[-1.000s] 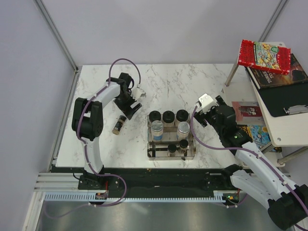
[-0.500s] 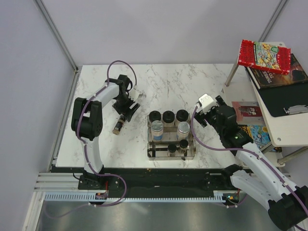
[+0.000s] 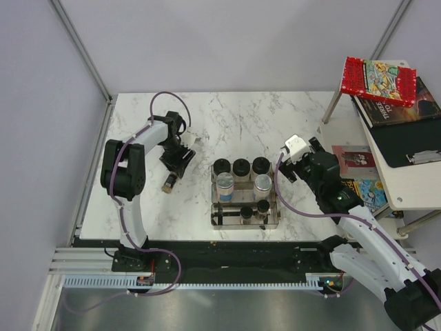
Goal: Organize the condiment bottles
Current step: Pick up the bottle from the center of the board.
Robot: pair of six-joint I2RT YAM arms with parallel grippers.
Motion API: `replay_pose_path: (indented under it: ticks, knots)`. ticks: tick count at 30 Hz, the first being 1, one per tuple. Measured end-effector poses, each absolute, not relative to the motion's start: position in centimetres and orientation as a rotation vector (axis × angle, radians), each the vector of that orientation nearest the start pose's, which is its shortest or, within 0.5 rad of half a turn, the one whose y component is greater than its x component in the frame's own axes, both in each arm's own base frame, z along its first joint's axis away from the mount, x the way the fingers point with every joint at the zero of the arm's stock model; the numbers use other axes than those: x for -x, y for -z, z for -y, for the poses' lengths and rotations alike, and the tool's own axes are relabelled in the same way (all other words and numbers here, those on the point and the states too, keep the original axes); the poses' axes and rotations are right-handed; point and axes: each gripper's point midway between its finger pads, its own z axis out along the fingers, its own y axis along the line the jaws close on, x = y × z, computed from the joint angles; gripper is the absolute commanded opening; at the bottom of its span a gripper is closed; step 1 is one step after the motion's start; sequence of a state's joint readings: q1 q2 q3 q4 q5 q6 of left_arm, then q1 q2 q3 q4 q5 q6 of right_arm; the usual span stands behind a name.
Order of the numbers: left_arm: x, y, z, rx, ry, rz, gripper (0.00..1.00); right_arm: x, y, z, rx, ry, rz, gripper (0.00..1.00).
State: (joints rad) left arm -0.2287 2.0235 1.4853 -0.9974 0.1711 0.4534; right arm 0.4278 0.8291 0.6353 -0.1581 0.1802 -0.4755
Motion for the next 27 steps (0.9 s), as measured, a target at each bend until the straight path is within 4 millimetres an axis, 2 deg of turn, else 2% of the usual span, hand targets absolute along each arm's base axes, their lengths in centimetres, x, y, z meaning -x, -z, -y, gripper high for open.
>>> replay_pose_path:
  ticks: [8,20,27]
  knots:
    - [-33.7,-1.9,9.4,-1.025,0.287,-2.915,0.62,-30.2,-20.1,-8.3,0.729,0.203,-1.778,0.98]
    - [-34.4,-2.0,9.7,-1.023,0.301,-2.920,0.59,-30.1,-19.9,-8.2,0.736,0.204,-1.788,0.98]
    - [-34.7,-1.9,9.7,-1.021,0.298,-2.920,0.52,-30.0,-19.8,-8.2,0.738,0.204,-1.790,0.98]
